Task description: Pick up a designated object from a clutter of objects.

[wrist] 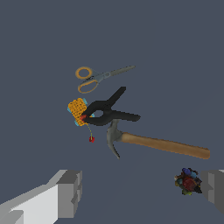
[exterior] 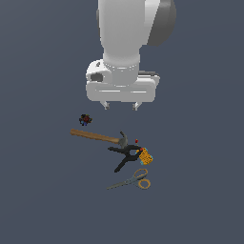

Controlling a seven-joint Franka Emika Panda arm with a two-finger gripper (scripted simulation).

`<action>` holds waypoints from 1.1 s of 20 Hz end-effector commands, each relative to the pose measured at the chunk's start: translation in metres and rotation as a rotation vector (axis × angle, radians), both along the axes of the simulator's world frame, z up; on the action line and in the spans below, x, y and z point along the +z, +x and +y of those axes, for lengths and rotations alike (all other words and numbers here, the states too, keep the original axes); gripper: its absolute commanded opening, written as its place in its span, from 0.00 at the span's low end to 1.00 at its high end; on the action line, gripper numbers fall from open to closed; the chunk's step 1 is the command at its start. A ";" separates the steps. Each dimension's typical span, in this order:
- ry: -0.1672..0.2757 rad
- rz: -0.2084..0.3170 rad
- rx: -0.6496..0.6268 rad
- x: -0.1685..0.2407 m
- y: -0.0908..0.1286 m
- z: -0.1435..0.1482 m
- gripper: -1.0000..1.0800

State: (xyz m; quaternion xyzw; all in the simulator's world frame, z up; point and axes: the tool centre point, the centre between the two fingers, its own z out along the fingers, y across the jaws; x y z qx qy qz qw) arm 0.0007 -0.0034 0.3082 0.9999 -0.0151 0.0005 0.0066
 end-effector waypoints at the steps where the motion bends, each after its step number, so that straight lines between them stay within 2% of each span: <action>1: 0.000 0.000 0.000 0.000 0.000 0.000 0.96; 11: -0.022 -0.007 0.063 0.006 0.004 0.027 0.96; 22: -0.012 -0.007 -0.017 -0.003 0.015 0.026 0.96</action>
